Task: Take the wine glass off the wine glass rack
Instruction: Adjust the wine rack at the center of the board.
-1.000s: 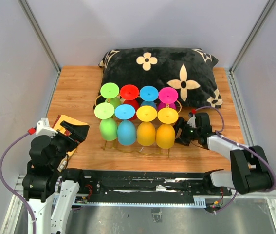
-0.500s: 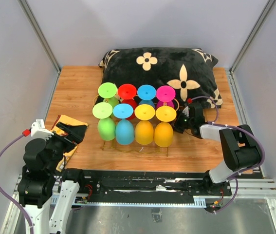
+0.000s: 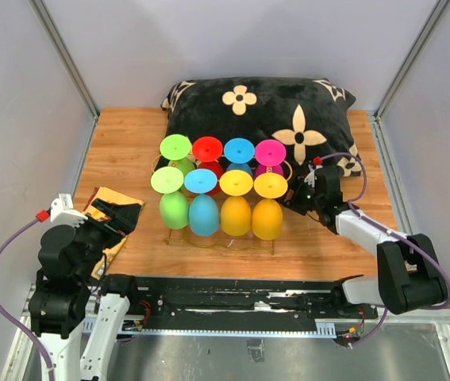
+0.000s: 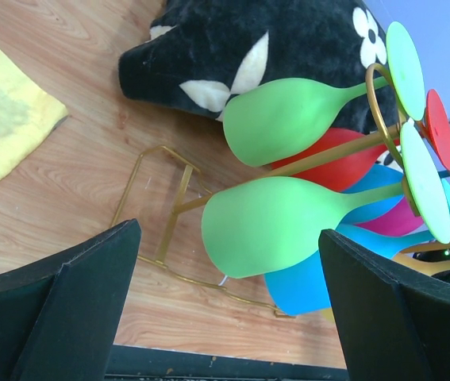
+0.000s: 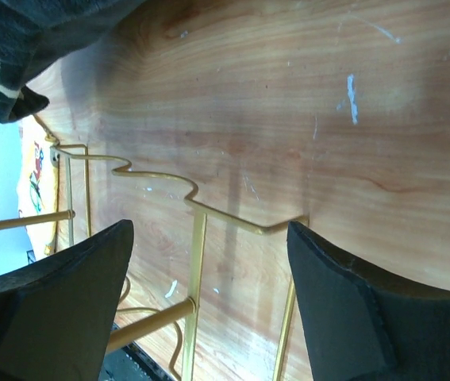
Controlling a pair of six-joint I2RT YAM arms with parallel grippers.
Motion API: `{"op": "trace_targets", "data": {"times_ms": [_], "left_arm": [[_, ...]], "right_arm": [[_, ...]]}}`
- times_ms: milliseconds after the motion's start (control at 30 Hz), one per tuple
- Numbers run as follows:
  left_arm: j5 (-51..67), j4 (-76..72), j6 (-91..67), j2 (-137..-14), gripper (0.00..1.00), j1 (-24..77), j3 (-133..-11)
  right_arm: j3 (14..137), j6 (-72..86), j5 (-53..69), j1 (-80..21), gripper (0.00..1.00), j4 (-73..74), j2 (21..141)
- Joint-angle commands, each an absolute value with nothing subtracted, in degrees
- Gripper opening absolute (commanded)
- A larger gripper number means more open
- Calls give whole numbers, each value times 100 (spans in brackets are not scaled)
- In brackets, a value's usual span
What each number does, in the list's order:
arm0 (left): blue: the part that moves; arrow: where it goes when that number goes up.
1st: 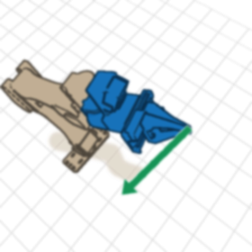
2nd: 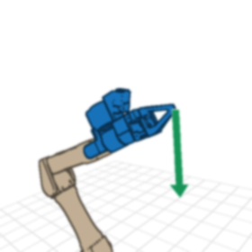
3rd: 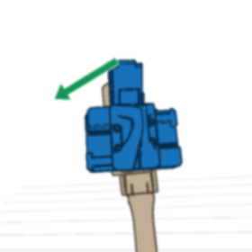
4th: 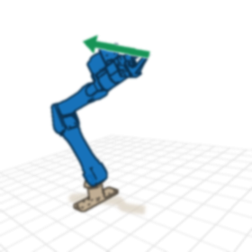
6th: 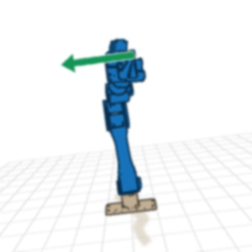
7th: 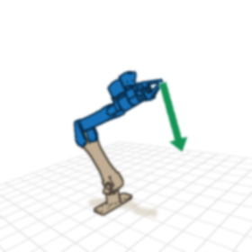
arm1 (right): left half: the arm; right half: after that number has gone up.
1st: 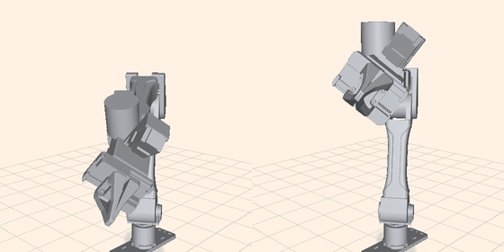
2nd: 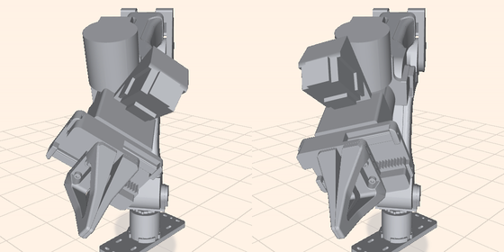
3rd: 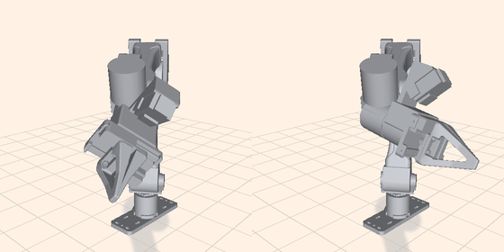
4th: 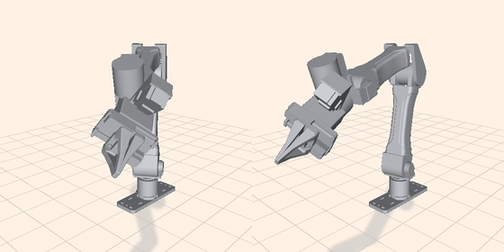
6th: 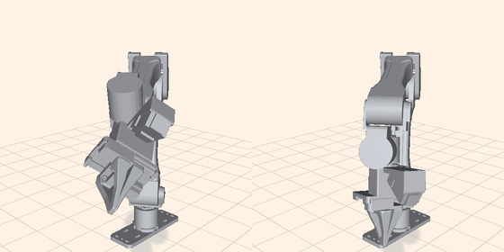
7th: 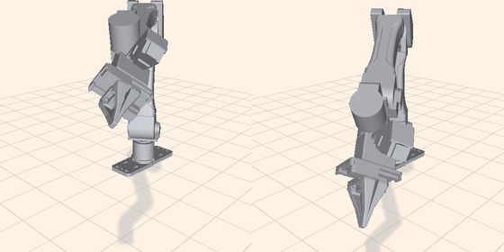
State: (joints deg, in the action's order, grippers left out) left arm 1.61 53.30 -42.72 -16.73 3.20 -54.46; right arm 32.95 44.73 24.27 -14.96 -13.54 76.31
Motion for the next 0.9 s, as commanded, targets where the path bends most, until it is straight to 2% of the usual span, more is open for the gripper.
{"op": "trace_targets", "data": {"times_ms": [0, 200, 433, 867], "left_arm": [[156, 5230, -4243, -1716, 100, 352, -5472], [146, 5264, -4241, -1700, 100, 352, -5475], [174, 5227, -4277, -1701, 100, 352, -5491], [254, 5300, -4218, -1755, 100, 352, -5604]], "right_arm": [[2961, 4570, 2521, -1579, 79, -1072, 7369], [2760, 4979, 2787, -1627, 78, -1386, 7273], [2811, 5370, 2998, -1819, 76, -2047, 7927], [3667, 4757, 1980, -1942, 76, -2229, 8645]]}}
